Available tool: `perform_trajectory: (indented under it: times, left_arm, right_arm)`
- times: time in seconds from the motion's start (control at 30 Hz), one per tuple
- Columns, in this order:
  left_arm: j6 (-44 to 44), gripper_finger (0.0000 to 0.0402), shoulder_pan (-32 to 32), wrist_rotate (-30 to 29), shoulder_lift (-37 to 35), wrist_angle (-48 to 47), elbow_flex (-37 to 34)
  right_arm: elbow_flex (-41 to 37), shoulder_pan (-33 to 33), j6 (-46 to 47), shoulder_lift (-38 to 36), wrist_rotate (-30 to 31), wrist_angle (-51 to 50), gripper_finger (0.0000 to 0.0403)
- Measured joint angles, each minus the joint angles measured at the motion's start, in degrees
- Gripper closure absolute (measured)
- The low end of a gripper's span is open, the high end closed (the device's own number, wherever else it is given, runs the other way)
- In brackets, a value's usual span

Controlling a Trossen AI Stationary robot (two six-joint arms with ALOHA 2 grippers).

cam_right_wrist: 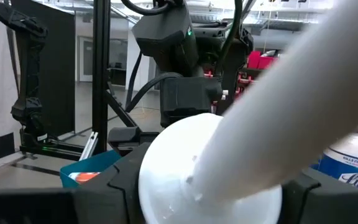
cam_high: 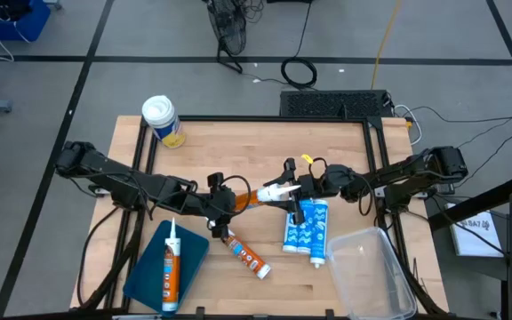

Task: Pick & place silicon tubes, Sealant and Lysol wipes
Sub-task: Put the top orange sealant into the blue bin

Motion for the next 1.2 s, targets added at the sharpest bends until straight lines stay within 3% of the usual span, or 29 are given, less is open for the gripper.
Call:
perform_trajectory:
  times: [0.2, 0.33, 0.5, 0.57, 0.77, 0.93, 1.2]
  left_arm:
    - [-0.31, 0.0193, 0.0, -0.15, -0.14, -1.04, 0.02]
    - [-3.05, 0.0183, -0.49, 0.51, -2.26, -7.29, 1.56]
    - [-12.76, 0.0041, -0.96, -0.55, -6.06, -13.33, 2.29]
    - [-15.07, 0.0018, -0.98, -0.69, -7.26, -16.16, 2.27]
    - [-21.14, 0.0082, -1.62, -1.11, -9.88, -24.06, 2.2]
    - [-22.48, 0.0126, -1.68, -0.93, -9.8, -24.86, 2.16]
    - [-25.46, 0.0143, -1.59, 0.66, -9.46, -24.68, 2.16]
  right_arm:
    - [0.0, -0.07, -0.68, 0.0, 0.03, -0.41, 0.0194]
    - [0.11, -0.34, -1.19, -0.29, 0.16, -1.16, 0.0194]
    - [-0.35, -0.99, -0.83, 0.12, 0.37, -3.93, 0.0194]
    - [-0.51, -1.05, -0.83, -0.01, 0.52, -4.05, 0.0194]
    - [-0.11, -0.96, 0.11, -0.3, -2.03, 0.34, 0.0194]
    - [0.87, -1.06, -0.02, -0.36, -2.91, 1.32, 0.0194]
    - [1.41, -1.79, -0.66, -0.35, -2.89, 0.69, 0.0194]
